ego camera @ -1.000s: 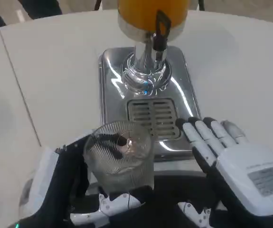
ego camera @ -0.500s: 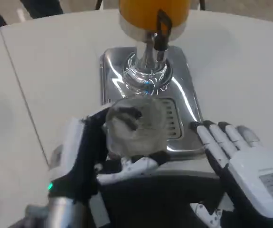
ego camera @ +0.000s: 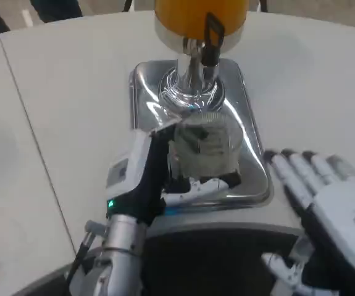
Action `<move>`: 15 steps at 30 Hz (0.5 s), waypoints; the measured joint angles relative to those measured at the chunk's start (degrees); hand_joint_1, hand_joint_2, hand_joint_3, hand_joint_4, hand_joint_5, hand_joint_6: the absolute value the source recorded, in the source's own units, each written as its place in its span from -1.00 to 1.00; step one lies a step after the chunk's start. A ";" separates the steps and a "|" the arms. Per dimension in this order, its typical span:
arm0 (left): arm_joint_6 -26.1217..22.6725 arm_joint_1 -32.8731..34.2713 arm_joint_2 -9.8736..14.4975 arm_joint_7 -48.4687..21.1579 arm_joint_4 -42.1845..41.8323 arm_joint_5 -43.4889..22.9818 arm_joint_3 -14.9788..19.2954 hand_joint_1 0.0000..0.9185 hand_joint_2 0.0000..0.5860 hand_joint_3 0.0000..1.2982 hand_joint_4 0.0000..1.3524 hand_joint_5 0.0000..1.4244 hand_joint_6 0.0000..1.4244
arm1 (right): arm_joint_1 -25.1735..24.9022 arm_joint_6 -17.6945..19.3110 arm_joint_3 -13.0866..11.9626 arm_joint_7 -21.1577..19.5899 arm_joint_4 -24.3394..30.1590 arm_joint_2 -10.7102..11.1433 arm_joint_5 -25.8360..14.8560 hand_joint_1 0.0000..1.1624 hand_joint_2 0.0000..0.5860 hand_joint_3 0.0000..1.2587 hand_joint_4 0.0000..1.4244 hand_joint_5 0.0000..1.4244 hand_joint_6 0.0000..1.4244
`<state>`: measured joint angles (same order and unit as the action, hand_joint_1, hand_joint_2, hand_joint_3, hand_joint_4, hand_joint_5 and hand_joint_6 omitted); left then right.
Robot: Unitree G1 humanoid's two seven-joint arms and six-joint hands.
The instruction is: Grasp the cup under the faucet to collect the drink, then remove the cup.
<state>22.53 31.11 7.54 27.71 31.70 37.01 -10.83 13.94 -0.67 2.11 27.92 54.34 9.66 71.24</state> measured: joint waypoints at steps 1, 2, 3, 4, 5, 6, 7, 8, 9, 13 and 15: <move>0.07 0.96 -0.02 1.38 1.03 0.07 -0.51 0.41 -0.94 0.82 0.62 1.00 1.00 | -0.41 -0.23 -0.18 0.01 0.00 -0.38 0.43 -0.31 0.57 -1.00 -1.00 -1.00 -1.00; 0.21 1.78 -0.10 2.45 1.89 0.03 -0.88 0.41 -0.94 0.82 0.62 1.00 1.00 | -0.71 -0.40 -0.34 0.09 -0.01 -0.44 0.61 -0.31 0.57 -1.00 -1.00 -1.00 -1.00; 0.40 2.87 -0.30 3.19 3.14 -0.23 -1.16 0.41 -0.94 0.82 0.62 1.00 1.00 | -1.07 -0.50 -0.47 0.43 -0.06 -0.43 0.61 -0.31 0.57 -1.00 -1.00 -1.00 -1.00; 0.49 3.69 -0.56 3.60 4.33 -0.50 -1.29 0.41 -0.94 0.82 0.62 1.00 1.00 | -1.38 -0.50 -0.48 0.62 -0.20 -0.42 0.59 -0.32 0.57 -1.00 -1.00 -1.00 -1.00; 0.65 4.44 -0.86 3.92 5.81 -0.68 -1.50 0.41 -0.94 0.82 0.62 1.00 1.00 | -1.59 -0.50 -0.47 0.72 -0.34 -0.42 0.58 -0.32 0.57 -1.00 -1.00 -1.00 -1.00; 0.71 4.81 -0.98 4.05 6.74 -0.69 -1.57 0.41 -0.94 0.82 0.62 1.00 1.00 | -1.69 -0.49 -0.44 0.76 -0.44 -0.42 0.58 -0.32 0.57 -1.00 -1.00 -1.00 -1.00; 0.83 5.62 -1.10 4.62 8.64 -0.68 -1.72 0.41 -0.94 0.82 0.62 1.00 1.00 | -1.85 -0.49 -0.27 0.78 -0.73 -0.43 0.61 -0.32 0.57 -1.00 -1.00 -1.00 -1.00; 0.82 6.00 -1.15 4.90 9.61 -0.71 -1.72 0.42 -0.94 0.80 0.62 1.00 1.00 | -1.92 -0.48 -0.12 0.78 -0.88 -0.45 0.63 -0.32 0.57 -1.00 -1.00 -1.00 -1.00; 0.78 7.18 -1.23 5.96 12.21 -0.74 -1.76 0.41 -0.92 0.79 0.61 1.00 1.00 | -2.01 -0.48 0.35 0.79 -1.29 -0.71 0.84 -0.32 0.57 -1.00 -1.00 -1.00 -1.00; 0.04 10.88 -1.93 9.59 17.65 -1.10 -1.69 0.42 -0.90 0.76 0.59 1.00 1.00 | -2.34 -0.49 1.03 0.95 -2.02 -1.26 1.51 -0.33 0.57 -1.00 -1.00 -1.00 -1.00; -0.26 12.22 -2.22 11.08 19.65 -1.36 -1.76 0.41 -0.88 0.74 0.58 0.99 1.00 | -2.59 -0.52 1.07 1.10 -2.01 -1.47 1.78 -0.33 0.56 -1.00 -1.00 -1.00 -1.00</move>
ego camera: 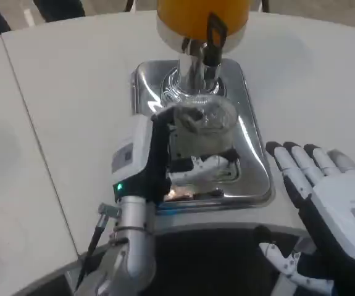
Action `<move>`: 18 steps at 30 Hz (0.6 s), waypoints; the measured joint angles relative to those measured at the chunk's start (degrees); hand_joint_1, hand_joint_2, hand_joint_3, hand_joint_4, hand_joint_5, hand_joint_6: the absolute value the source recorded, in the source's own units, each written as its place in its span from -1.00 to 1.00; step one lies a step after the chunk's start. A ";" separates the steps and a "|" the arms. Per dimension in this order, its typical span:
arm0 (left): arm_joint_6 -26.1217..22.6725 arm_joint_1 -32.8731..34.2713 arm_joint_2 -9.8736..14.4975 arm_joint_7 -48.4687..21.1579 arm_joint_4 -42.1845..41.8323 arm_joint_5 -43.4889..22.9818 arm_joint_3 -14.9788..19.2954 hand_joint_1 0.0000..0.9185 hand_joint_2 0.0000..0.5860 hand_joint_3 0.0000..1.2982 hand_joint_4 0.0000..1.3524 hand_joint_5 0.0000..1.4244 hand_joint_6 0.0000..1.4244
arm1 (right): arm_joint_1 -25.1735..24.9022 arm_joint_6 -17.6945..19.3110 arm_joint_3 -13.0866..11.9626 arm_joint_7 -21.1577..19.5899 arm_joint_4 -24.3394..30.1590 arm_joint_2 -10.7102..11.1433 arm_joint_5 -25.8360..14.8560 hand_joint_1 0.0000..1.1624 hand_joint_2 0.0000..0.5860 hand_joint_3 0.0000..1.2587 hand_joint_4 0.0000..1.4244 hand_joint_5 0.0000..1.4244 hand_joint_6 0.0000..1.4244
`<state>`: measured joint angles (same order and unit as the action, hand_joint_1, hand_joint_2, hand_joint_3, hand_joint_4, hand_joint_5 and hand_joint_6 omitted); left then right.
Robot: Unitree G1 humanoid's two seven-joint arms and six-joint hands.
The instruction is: Grasp the cup under the faucet to collect the drink, then remove the cup.
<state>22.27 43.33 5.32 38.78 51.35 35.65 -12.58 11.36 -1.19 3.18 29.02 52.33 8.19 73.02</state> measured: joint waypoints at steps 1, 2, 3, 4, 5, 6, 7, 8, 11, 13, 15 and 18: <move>-0.26 0.91 -0.30 1.02 1.38 -0.21 -0.03 0.40 -0.87 0.68 0.58 0.97 1.00 | -0.17 -0.02 0.00 0.29 0.00 -0.07 0.22 -0.33 0.56 -1.00 -1.00 -1.00 -1.00; -0.43 1.20 -0.43 1.28 1.73 -0.26 -0.03 0.36 -0.87 0.59 0.59 0.92 1.00 | -0.20 -0.02 -0.02 0.39 0.00 -0.07 0.29 -0.33 0.57 -1.00 -1.00 -1.00 -1.00; -0.50 2.25 -0.75 1.95 3.26 -0.88 -0.11 0.32 -0.87 0.40 0.49 0.78 0.88 | -0.38 -0.03 -0.18 0.60 -0.01 -0.06 0.39 -0.33 0.57 -1.00 -1.00 -1.00 -1.00; -0.48 2.34 -0.76 1.97 3.43 -1.13 -0.14 0.28 -0.87 0.20 0.33 0.63 0.79 | -0.44 -0.03 -0.21 0.61 -0.01 -0.06 0.44 -0.33 0.57 -1.00 -1.00 -1.00 -1.00; 0.31 2.52 -0.60 2.06 4.11 -1.33 -0.56 0.19 -0.87 -0.02 0.17 0.53 0.75 | -0.80 -0.09 -0.35 0.68 -0.17 -0.06 0.42 -0.34 0.56 -1.00 -1.00 -1.00 -1.00; 1.28 2.55 -0.21 1.99 4.61 -1.46 -1.00 0.10 -0.87 -0.19 0.02 0.44 0.68 | -1.22 -0.32 -0.56 0.81 -0.30 -0.07 0.33 -0.34 0.56 -1.00 -1.00 -1.00 -1.00; 2.23 2.55 0.22 1.87 5.02 -1.49 -1.44 0.04 -0.87 -0.30 -0.10 0.38 0.63 | -1.62 -0.57 -0.69 0.84 -0.45 -0.07 0.27 -0.34 0.55 -1.00 -1.00 -1.00 -1.00; 3.14 2.56 0.58 1.50 5.40 -1.59 -1.73 -0.01 -0.87 -0.40 -0.24 0.32 0.57 | -2.03 -0.68 -0.76 0.87 -0.75 -0.08 0.15 -0.34 0.55 -1.00 -1.00 -1.00 -1.00; 5.32 2.57 1.64 0.18 5.94 -1.84 -2.26 -0.07 -0.87 -0.59 -0.50 0.15 0.36 | -2.34 -0.70 -0.52 0.88 -1.59 -0.01 -0.23 -0.34 0.54 -1.00 -1.00 -1.00 -1.00; 6.01 2.57 1.93 -0.23 6.12 -1.87 -2.41 -0.07 -0.86 -0.63 -0.55 0.10 0.30 | -2.33 -0.70 -0.44 0.94 -1.79 0.02 -0.28 -0.35 0.53 -1.00 -1.00 -1.00 -1.00; 7.31 2.67 2.17 -1.54 6.58 -2.97 -2.36 -0.07 -0.86 -0.64 -0.56 0.08 0.29 | -2.27 -0.70 -0.44 0.97 -1.80 0.00 -0.30 -0.35 0.53 -1.00 -1.00 -1.00 -1.00; 8.36 3.12 2.31 -2.52 7.36 -3.94 -2.28 -0.06 -0.86 -0.67 -0.60 0.01 0.24 | -1.84 -0.93 -0.48 0.94 -1.80 -0.45 -0.23 -0.35 0.53 -1.00 -1.00 -1.00 -1.00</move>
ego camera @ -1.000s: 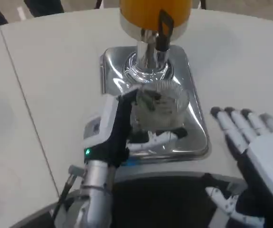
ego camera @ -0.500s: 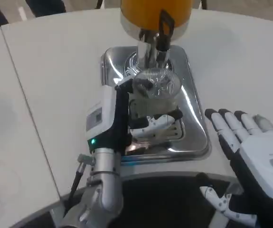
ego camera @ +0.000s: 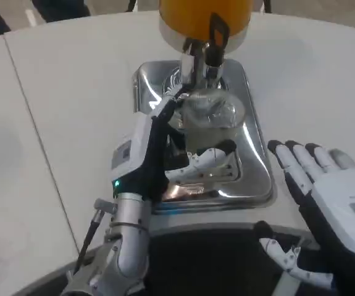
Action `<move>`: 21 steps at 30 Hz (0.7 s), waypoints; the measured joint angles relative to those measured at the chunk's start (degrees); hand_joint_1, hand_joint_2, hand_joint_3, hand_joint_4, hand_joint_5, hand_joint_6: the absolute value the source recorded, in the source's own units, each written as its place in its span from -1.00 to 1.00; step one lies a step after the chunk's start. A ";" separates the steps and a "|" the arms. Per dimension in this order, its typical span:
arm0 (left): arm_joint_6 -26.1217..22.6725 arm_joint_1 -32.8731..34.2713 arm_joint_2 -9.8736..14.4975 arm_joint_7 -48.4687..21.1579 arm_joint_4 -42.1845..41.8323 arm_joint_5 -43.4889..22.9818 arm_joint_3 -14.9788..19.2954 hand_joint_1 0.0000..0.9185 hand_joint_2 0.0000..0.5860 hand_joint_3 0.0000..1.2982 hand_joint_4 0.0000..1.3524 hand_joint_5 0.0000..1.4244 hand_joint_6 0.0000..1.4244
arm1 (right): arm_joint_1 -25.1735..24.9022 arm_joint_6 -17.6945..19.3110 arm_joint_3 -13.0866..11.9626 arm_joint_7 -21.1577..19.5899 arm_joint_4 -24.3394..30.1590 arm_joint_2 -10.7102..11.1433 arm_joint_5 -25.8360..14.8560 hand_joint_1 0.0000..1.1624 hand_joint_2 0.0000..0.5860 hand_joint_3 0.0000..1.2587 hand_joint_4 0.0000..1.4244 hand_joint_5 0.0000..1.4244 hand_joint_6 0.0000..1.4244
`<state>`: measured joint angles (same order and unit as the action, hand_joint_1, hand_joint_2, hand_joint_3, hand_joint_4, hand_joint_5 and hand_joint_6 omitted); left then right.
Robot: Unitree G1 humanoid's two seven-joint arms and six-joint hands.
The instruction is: Grasp the cup under the faucet to collect the drink, then remove the cup.
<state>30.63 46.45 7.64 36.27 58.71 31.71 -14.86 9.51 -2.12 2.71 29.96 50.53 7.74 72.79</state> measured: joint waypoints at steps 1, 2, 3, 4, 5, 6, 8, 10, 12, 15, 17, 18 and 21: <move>0.10 0.07 0.00 -0.02 0.16 -0.01 -0.01 -0.06 -0.86 -0.69 -0.65 -0.06 0.17 | 0.12 -0.03 -0.01 0.00 -0.01 -0.04 0.00 -0.35 0.53 -1.00 -1.00 -1.00 -1.00; 0.12 0.14 0.01 -0.01 0.24 -0.01 -0.05 -0.07 -0.87 -0.73 -0.71 -0.15 0.06 | 0.24 -0.03 -0.02 0.00 -0.01 -0.06 -0.01 -0.35 0.53 -1.00 -1.00 -1.00 -1.00; 0.15 0.17 0.13 -0.01 0.26 0.03 -0.25 -0.08 -0.87 -0.76 -0.77 -0.23 -0.04 | 0.52 -0.03 0.00 -0.03 -0.09 -0.14 -0.03 -0.35 0.53 -1.00 -1.00 -1.00 -1.00; 0.19 0.17 0.22 0.01 0.26 0.06 -0.48 -0.08 -0.87 -0.80 -0.83 -0.32 -0.15 | 0.78 -0.04 0.04 -0.14 -0.19 -0.22 -0.02 -0.36 0.53 -1.00 -1.00 -1.00 -1.00; 0.21 0.17 0.29 0.06 0.26 0.09 -0.66 -0.08 -0.87 -0.82 -0.88 -0.38 -0.23 | 0.97 -0.04 0.16 -0.25 -0.20 -0.29 -0.01 -0.36 0.52 -1.00 -1.00 -1.00 -1.00; 0.21 0.17 0.44 0.11 0.22 0.16 -0.91 -0.07 -0.86 -0.85 -0.93 -0.44 -0.32 | 1.09 -0.04 0.32 -0.36 -0.20 -0.39 -0.02 -0.36 0.52 -1.00 -1.00 -1.00 -1.00; 0.27 -0.01 1.29 0.31 -0.36 0.66 -1.88 -0.07 -0.86 -0.90 -0.99 -0.51 -0.45 | 1.47 0.00 1.05 -0.74 -0.20 -0.62 -0.04 -0.36 0.52 -1.00 -1.00 -1.00 -1.00; 0.43 -0.69 2.09 0.36 -1.30 0.86 -2.22 -0.08 -0.86 -0.96 -1.00 -0.56 -0.50 | 1.80 0.14 1.86 -1.26 -0.19 -0.81 -0.02 -0.36 0.52 -1.00 -1.00 -1.00 -1.00; 0.60 -1.27 2.88 -0.18 -2.30 0.63 -2.18 -0.10 -0.86 -0.98 -1.00 -0.57 -0.51 | 1.93 0.21 2.76 -1.73 -0.19 -1.48 -0.04 -0.36 0.52 -1.00 -1.00 -1.00 -1.00; 0.64 -2.00 4.11 -2.20 -3.90 -0.04 -1.64 -0.10 -0.86 -1.00 -1.00 -0.58 -0.52 | 1.91 0.24 3.74 -2.06 -0.20 -2.10 -0.04 -0.36 0.52 -1.00 -1.00 -1.00 -1.00; 0.68 -3.40 5.28 -2.93 -5.73 -0.65 -0.66 -0.13 -0.86 -1.00 -1.00 -0.61 -0.55 | 1.72 0.23 4.20 -2.40 -0.20 -2.62 -0.35 -0.36 0.52 -1.00 -1.00 -1.00 -1.00; 0.58 -3.83 5.56 -3.19 -6.38 -1.05 -0.25 -0.16 -0.86 -1.00 -1.00 -0.62 -0.57 | 1.59 0.21 4.31 -2.46 -0.21 -2.86 -0.67 -0.36 0.52 -1.00 -1.00 -1.00 -1.00; -0.45 -7.24 8.11 -4.93 -11.31 -2.37 2.02 -0.28 -0.88 -1.00 -1.00 -0.69 -0.66 | 0.32 -0.10 4.75 -3.39 -0.31 -4.48 -1.99 -0.36 0.53 -1.00 -1.00 -1.00 -1.00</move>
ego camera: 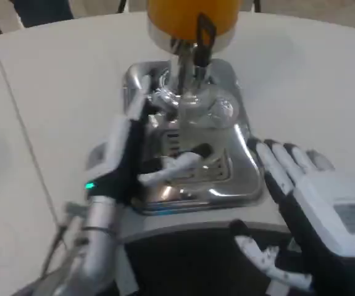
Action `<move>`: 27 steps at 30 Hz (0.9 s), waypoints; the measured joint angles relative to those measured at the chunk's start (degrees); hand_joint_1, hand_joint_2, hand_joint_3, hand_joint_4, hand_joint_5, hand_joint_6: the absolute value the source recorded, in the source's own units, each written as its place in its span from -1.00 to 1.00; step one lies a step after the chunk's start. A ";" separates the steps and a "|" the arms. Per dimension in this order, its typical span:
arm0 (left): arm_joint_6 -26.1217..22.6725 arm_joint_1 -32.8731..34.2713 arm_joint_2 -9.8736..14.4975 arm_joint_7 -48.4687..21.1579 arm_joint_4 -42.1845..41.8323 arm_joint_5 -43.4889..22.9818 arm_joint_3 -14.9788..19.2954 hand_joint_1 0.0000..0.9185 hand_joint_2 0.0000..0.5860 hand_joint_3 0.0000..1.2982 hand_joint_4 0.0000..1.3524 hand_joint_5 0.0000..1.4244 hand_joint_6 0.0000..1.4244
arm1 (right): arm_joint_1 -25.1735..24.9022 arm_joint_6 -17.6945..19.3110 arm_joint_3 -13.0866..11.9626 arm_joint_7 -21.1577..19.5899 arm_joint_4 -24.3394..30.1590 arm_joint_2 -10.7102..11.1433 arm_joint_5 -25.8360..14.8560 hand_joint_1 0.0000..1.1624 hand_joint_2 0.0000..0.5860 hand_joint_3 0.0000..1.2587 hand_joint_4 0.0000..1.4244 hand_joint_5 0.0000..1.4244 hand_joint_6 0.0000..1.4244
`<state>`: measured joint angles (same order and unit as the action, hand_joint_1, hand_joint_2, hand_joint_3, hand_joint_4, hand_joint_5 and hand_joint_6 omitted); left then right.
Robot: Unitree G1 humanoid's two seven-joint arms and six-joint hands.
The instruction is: Grasp the cup under the faucet to collect the drink, then remove the cup.
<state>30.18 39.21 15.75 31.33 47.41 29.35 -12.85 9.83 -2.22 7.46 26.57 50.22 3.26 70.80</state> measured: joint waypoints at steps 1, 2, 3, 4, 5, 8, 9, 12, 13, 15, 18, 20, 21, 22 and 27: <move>-1.08 -2.27 1.42 -1.55 -3.75 -0.58 1.23 -0.30 -0.89 -1.00 -1.00 -0.71 -0.67 | -0.68 -0.05 0.18 -0.35 -0.23 -0.51 -0.26 -0.35 0.53 -1.00 -1.00 -1.00 -1.00; -2.22 -5.60 3.73 -3.48 -8.40 -1.55 2.84 -0.31 -0.89 -1.00 -1.00 -0.72 -0.68 | -1.40 -0.07 0.33 -1.19 -0.53 -0.92 -0.89 -0.35 0.53 -1.00 -1.00 -1.00 -1.00; -3.63 -7.16 4.68 -4.34 -10.37 -1.80 3.67 -0.33 -0.88 -1.00 -1.00 -0.72 -0.69 | -1.90 -0.18 0.36 -1.47 -0.78 -1.16 -1.33 -0.35 0.53 -1.00 -1.00 -1.00 -1.00; -4.83 -9.14 5.69 -5.21 -13.04 -1.94 4.64 -0.33 -0.88 -1.00 -1.00 -0.72 -0.69 | -2.25 -0.24 0.42 -1.97 -1.02 -1.34 -1.81 -0.34 0.54 -1.00 -1.00 -1.00 -1.00; -6.36 -11.77 6.93 -6.42 -16.76 -1.86 5.63 -0.36 -0.88 -1.00 -1.00 -0.74 -0.69 | -2.69 -0.35 0.54 -2.44 -1.44 -1.82 -2.70 -0.34 0.54 -1.00 -1.00 -1.00 -1.00; -10.75 -18.28 9.60 -9.84 -27.11 -1.92 8.71 -0.44 -0.85 -1.00 -1.00 -0.78 -0.72 | -3.97 -0.93 0.72 -4.03 -2.93 -2.98 -4.93 -0.33 0.54 -1.00 -1.00 -1.00 -0.98; -12.31 -20.56 10.38 -11.06 -30.72 -2.13 10.16 -0.48 -0.84 -1.00 -1.00 -0.81 -0.74 | -4.51 -1.13 0.80 -4.27 -3.24 -3.26 -5.74 -0.33 0.54 -1.00 -1.00 -1.00 -0.98; -16.83 -26.73 11.86 -14.48 -38.84 -3.01 14.17 -0.54 -0.80 -1.00 -1.00 -0.90 -0.81 | -6.53 -2.14 1.05 -5.27 -4.90 -4.44 -8.25 -0.27 0.54 -1.00 -1.00 -1.00 -0.98; -17.64 -28.81 12.32 -15.47 -41.12 -3.03 14.92 -0.60 -0.76 -1.00 -1.00 -0.94 -0.83 | -7.03 -2.30 1.15 -5.40 -5.31 -4.52 -8.79 -0.27 0.54 -1.00 -1.00 -1.00 -0.98; -18.58 -33.00 13.04 -17.33 -45.66 -2.73 16.07 -0.70 -0.73 -1.00 -1.00 -1.00 -0.87 | -7.91 -3.19 1.15 -6.45 -5.89 -5.19 -10.06 -0.27 0.54 -1.00 -1.00 -1.00 -0.98; -24.28 -39.71 13.20 -21.89 -54.98 -1.33 17.06 -0.72 -0.66 -1.00 -1.00 -1.00 -0.95 | -11.25 -5.86 1.23 -8.00 -7.80 -6.73 -13.15 -0.26 0.55 -1.00 -1.00 -1.00 -0.98; -26.36 -41.85 13.20 -22.90 -58.25 0.61 17.35 -0.72 -0.63 -1.00 -1.00 -1.00 -0.97 | -12.64 -6.26 1.63 -8.75 -8.35 -6.74 -14.04 -0.25 0.56 -1.00 -1.00 -1.00 -0.98; -27.07 -44.27 13.20 -22.87 -61.54 3.49 17.44 -0.73 -0.62 -1.00 -1.00 -1.00 -0.99 | -14.33 -6.95 1.79 -9.65 -9.08 -6.75 -15.09 -0.25 0.56 -1.00 -1.00 -1.00 -0.98; -27.18 -45.57 13.20 -22.82 -63.40 5.38 17.34 -0.74 -0.61 -1.00 -1.00 -1.00 -1.00 | -15.28 -7.52 1.81 -10.12 -9.34 -6.75 -15.65 -0.25 0.56 -1.00 -1.00 -1.00 -0.98; -27.45 -51.54 12.69 -21.89 -69.67 14.02 17.22 -0.78 -0.61 -1.00 -1.00 -1.00 -1.00 | -19.41 -10.60 1.79 -12.96 -10.88 -6.85 -18.70 -0.24 0.57 -1.00 -1.00 -1.00 -0.98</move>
<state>2.72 -12.33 28.44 9.44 -22.26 43.36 4.37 -9.58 -12.82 9.26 13.62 39.34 -3.59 52.10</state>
